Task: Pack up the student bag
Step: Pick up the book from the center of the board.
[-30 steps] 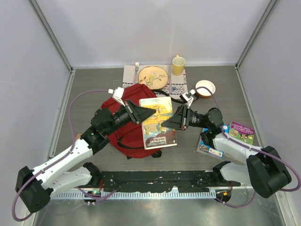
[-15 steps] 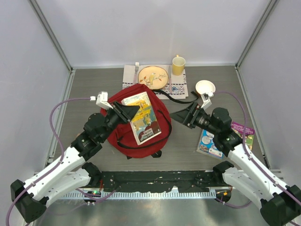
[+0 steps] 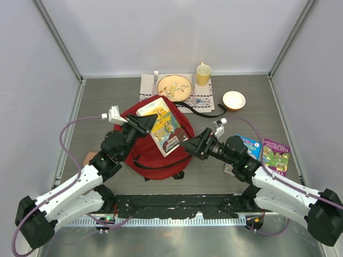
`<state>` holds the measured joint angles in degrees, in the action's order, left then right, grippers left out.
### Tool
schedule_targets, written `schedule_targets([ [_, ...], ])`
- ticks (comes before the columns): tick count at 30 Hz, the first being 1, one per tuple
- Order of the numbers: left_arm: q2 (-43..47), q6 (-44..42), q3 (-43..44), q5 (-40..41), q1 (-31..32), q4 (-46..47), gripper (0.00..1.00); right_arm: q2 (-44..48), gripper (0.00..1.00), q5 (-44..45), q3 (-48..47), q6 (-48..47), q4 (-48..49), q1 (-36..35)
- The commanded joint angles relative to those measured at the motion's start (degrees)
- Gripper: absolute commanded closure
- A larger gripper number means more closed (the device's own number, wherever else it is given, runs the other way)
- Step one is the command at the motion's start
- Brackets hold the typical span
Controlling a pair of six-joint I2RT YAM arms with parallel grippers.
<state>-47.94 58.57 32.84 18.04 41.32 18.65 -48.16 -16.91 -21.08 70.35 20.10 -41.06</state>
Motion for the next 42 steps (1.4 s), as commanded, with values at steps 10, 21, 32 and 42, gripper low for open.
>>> schedule_targets([
  [10, 1.6, 9.4, -3.3, 4.0, -0.1, 18.9, 1.0, -10.8, 0.13, 10.8, -2.5, 4.5, 22.8, -6.8],
  [21, -0.5, 12.8, -5.6, 2.5, -0.1, 24.7, 1.0, -18.5, 0.26, 12.1, -3.8, 6.8, 37.7, -7.0],
  [32, 0.0, 11.2, -5.3, 0.9, -0.1, 17.8, 0.91, -16.9, 0.99, 13.7, -3.1, 5.4, 38.4, -7.0],
  [42, 6.1, -12.5, 5.7, -3.9, -0.1, -27.2, 0.01, 9.7, 0.99, 38.1, -8.5, -9.2, -13.6, -6.9],
])
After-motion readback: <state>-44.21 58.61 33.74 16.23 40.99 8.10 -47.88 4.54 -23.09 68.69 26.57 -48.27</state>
